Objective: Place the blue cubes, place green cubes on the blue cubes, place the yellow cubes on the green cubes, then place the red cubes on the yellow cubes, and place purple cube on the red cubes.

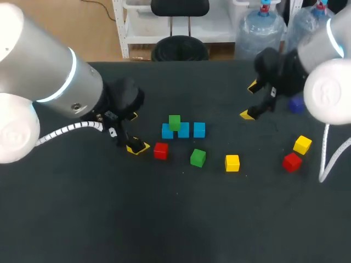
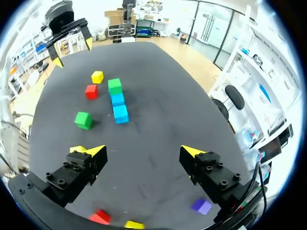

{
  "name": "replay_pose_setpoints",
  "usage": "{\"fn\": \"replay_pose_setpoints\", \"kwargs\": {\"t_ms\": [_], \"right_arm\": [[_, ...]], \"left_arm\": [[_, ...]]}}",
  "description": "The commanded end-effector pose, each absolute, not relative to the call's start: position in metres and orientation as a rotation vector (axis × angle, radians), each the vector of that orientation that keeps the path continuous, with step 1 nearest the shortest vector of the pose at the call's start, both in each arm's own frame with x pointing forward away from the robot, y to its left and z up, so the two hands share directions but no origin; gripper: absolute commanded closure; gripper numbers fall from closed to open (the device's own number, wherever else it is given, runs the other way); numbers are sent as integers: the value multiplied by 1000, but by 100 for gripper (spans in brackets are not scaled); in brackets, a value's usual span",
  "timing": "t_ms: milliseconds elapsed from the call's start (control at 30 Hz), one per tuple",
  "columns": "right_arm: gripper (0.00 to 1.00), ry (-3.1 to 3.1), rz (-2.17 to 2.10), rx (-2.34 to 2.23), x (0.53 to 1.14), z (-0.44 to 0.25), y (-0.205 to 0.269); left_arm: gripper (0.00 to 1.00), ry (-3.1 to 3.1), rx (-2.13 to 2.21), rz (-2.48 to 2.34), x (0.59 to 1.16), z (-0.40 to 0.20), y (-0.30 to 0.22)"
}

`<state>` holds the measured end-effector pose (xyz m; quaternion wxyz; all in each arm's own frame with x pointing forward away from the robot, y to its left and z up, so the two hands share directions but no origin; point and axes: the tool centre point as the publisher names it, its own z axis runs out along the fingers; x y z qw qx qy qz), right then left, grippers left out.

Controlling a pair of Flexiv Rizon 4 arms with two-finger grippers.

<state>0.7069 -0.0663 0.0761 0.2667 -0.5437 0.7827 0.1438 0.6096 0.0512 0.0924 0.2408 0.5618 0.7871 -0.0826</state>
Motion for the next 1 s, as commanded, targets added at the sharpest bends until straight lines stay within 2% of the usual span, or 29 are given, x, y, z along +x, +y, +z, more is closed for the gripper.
{"fn": "replay_pose_setpoints", "kwargs": {"t_ms": [33,233,1000], "right_arm": [[0,2144,342,-1376,683,83,-65],[0,2156,402,-1319,659,84,-53],[0,2142,664,-1652,611,55,15]], "left_arm": [[0,2156,1538,-224,610,93,51],[0,2156,1538,-224,610,93,51],[0,2156,1538,-224,610,93,51]]}}
